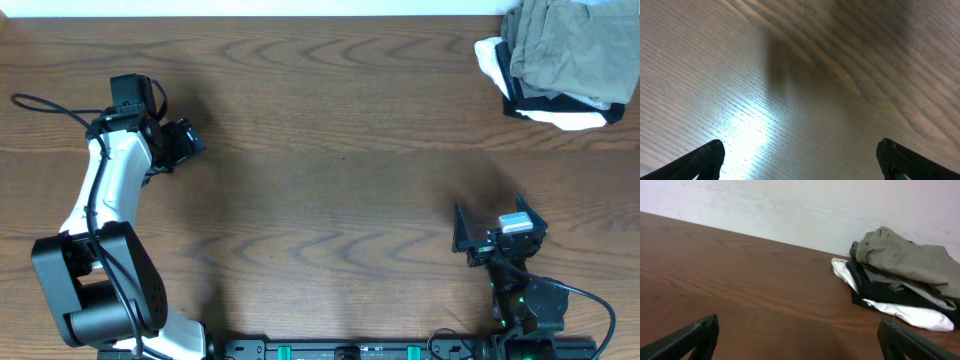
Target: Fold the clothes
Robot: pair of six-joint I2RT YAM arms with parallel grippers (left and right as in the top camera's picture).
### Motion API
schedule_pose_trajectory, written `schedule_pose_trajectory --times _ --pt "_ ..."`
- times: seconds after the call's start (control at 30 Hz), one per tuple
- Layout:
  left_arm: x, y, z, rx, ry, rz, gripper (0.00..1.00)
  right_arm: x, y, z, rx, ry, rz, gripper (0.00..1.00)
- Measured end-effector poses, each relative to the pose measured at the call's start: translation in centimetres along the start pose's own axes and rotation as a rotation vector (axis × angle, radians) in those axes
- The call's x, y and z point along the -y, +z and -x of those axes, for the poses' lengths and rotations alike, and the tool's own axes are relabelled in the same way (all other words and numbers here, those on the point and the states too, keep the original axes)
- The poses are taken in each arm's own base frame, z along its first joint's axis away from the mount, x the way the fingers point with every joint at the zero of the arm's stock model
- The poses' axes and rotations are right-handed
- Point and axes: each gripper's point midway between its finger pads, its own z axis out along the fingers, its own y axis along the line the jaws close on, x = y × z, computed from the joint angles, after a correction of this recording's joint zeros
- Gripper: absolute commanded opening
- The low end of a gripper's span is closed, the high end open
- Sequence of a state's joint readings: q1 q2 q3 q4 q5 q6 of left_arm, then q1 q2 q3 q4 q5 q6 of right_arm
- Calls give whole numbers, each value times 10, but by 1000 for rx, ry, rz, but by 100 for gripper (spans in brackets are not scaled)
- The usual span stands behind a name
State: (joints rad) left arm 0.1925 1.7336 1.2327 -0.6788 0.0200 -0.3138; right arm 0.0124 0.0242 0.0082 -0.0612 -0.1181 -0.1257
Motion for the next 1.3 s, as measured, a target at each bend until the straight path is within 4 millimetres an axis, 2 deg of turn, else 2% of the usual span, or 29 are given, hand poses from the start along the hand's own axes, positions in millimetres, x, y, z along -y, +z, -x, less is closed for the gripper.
schedule_pose_trajectory --times 0.27,0.4,0.5,0.57,0.7,0.77,0.87,1.07,1.3 --pt "-8 -1 -20 -82 -9 33 98 0 0 0 -1 -3 -1 99" --pt "-4 -11 -10 -5 -30 2 98 0 0 0 -1 -3 -3 99" --pt "3 -38 9 156 -37 -68 98 0 0 0 -2 -3 -3 99" --pt "7 -65 20 291 -41 -126 98 0 0 0 -2 -3 -3 99" --pt "7 -116 21 522 -51 -228 98 1 0 0 -2 -3 -4 99" --pt "2 -131 11 607 -56 -265 98 1 0 -1 -3 -3 -3 99" --pt "-7 -138 -13 684 -60 -298 98 1 0 -1 -2 -3 -4 99" --pt "-24 -138 -54 837 -71 -367 98 1 0 -1 -4 -6 -6 99" --pt "-35 -123 -86 940 -71 -419 98 1 0 -1 -4 -6 -6 99"
